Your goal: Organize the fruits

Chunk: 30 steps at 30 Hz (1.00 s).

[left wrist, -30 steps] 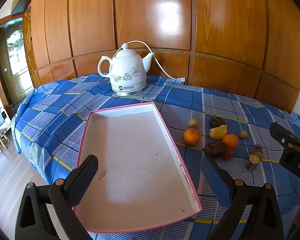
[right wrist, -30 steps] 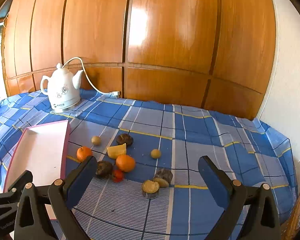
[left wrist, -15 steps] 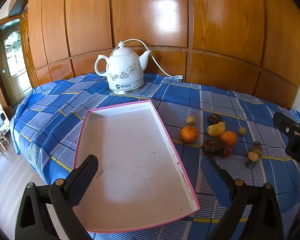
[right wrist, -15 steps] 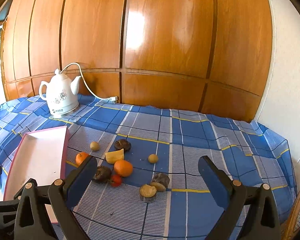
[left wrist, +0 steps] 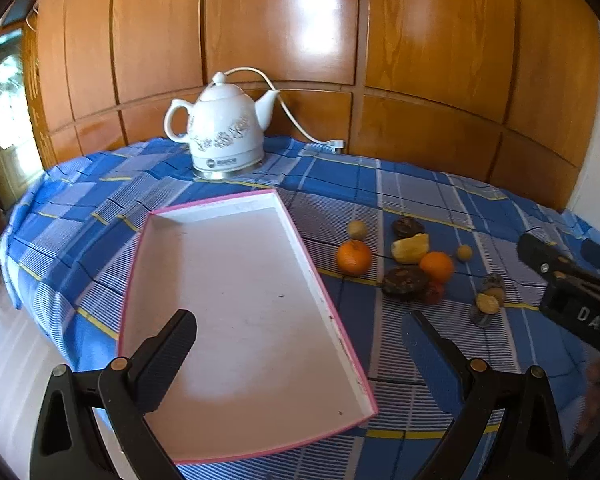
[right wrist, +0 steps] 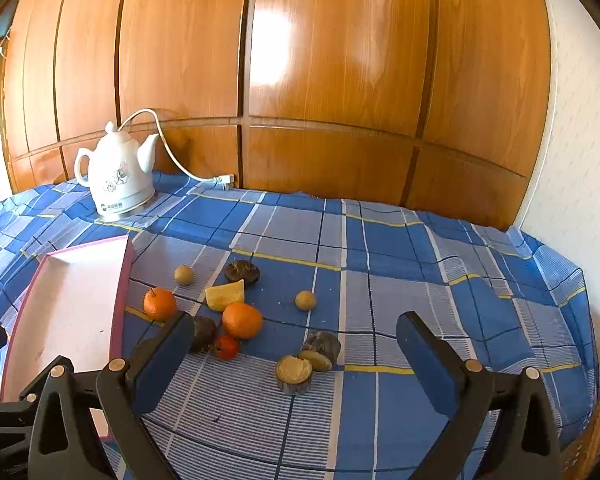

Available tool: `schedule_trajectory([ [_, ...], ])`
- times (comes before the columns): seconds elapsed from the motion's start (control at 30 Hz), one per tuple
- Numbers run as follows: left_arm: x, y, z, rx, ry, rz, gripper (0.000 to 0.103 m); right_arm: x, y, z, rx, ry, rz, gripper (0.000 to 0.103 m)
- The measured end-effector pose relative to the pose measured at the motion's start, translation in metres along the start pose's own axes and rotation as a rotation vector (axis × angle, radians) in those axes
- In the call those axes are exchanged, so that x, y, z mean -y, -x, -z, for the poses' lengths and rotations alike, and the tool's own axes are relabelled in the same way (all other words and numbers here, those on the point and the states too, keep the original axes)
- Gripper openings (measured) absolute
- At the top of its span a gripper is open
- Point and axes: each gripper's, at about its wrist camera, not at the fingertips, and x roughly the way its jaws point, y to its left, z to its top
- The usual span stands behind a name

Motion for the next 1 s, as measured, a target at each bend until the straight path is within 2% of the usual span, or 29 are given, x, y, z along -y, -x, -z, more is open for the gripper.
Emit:
schedule_trajectory([
  [0.33,0.01,-0.005,0.003,-0.044,-0.019,0.068,0.103,0.003,-0.004,0.002,-0.021,0.002,-0.03,0.102],
  [0.8,0.015,-0.012,0.0,-0.082,-0.046,0.087,0.103,0.011,-0.013,0.002,-0.05,0.017,-0.03,0.102],
  [1.0,0.013,-0.021,-0.006,-0.122,-0.036,0.115,0.101,0.027,-0.019,-0.012,-0.054,0.037,-0.045,0.101],
])
